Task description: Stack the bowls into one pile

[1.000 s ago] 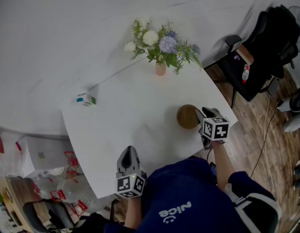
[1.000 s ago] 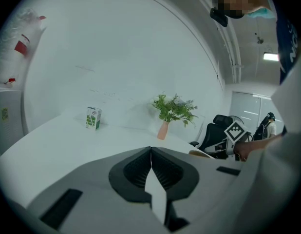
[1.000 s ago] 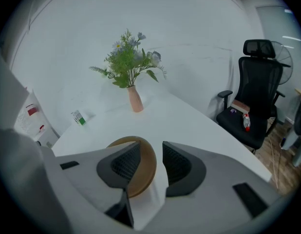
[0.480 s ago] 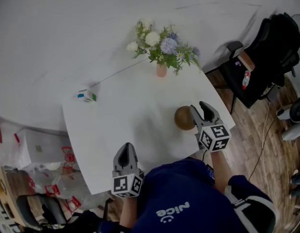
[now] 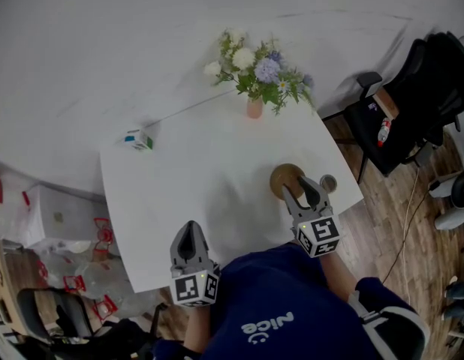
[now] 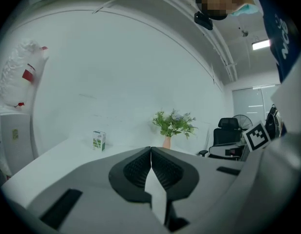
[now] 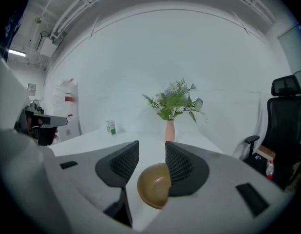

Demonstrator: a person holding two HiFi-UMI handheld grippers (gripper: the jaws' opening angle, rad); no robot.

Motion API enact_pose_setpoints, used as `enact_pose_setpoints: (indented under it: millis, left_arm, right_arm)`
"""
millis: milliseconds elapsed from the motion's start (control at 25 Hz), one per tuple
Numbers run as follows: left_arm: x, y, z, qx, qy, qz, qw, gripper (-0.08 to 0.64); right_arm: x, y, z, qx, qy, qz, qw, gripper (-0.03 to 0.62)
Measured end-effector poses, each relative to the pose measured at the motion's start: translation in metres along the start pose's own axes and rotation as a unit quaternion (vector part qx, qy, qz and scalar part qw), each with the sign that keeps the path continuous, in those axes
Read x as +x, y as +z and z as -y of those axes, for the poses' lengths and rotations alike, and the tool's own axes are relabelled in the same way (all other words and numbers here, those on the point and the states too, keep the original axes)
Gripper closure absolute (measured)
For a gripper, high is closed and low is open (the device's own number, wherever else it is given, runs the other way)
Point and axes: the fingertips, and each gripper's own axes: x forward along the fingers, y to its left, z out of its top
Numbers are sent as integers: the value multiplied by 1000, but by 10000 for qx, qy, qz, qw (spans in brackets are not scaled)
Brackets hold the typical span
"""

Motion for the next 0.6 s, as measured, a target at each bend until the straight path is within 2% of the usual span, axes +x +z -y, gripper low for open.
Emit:
enact_pose_setpoints:
  millis: [240, 440, 600]
  left_arm:
    - [-11, -2, -7, -3, 220, 46, 9997, 541]
    - [-18, -7, -13, -84, 326, 47, 9994, 541]
    - [-20, -8, -17, -142, 367, 43, 9992, 541]
  right_arm:
    - [-2, 1, -4, -115, 152, 47, 9998, 419]
    - [-4, 2, -9, -263, 160, 11, 9995, 536]
    - [-8, -5, -10, -312, 172, -187, 9992, 569]
